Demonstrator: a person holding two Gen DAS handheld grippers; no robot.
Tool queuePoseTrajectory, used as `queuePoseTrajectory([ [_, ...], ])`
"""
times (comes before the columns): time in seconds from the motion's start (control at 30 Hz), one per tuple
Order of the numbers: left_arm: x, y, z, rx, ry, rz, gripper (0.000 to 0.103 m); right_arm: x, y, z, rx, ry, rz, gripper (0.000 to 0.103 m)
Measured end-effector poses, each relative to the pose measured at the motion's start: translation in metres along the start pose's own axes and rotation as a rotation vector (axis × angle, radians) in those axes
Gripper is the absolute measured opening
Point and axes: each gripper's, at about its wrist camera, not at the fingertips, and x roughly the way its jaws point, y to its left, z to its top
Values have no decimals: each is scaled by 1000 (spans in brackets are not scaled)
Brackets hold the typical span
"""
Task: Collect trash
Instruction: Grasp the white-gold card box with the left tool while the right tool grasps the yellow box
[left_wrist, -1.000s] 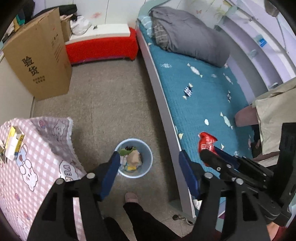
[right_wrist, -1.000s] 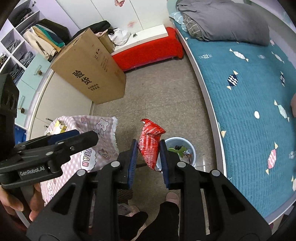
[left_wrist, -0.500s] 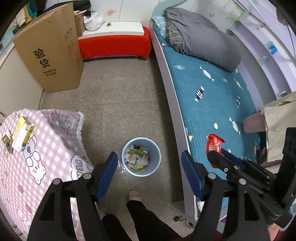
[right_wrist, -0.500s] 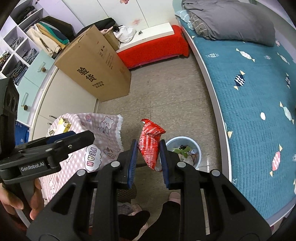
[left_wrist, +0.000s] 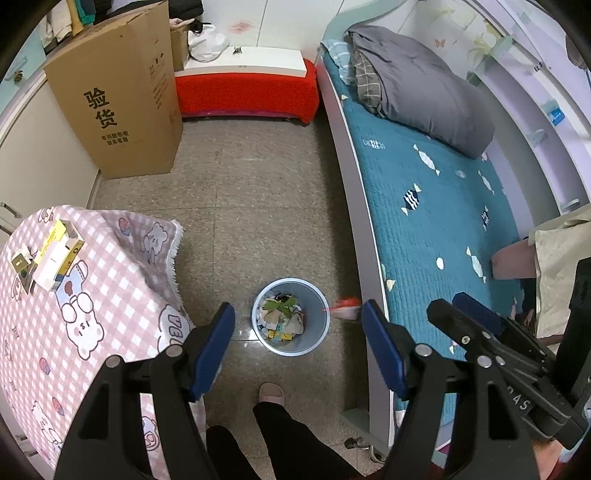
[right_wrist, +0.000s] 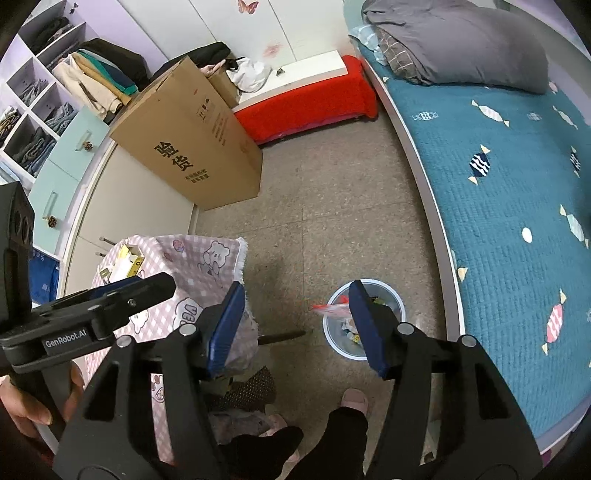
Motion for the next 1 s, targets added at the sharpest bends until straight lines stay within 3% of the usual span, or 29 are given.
queuePoseTrajectory([
  [0.33,-5,5,-8,-16,-6,9,70,3,4,-2,-13,15,9,58],
  [0.57,-22,27,-24,-54,-34,46,73,15,27,-10,-43,57,34,58],
  [0.77,-45,93,-46,-155,-65,106,74,48,90,-23,-122,123,85,59],
  [1.0,-70,210,-70,-339,-99,166,74,94,178,-42,-212,189,126,62],
])
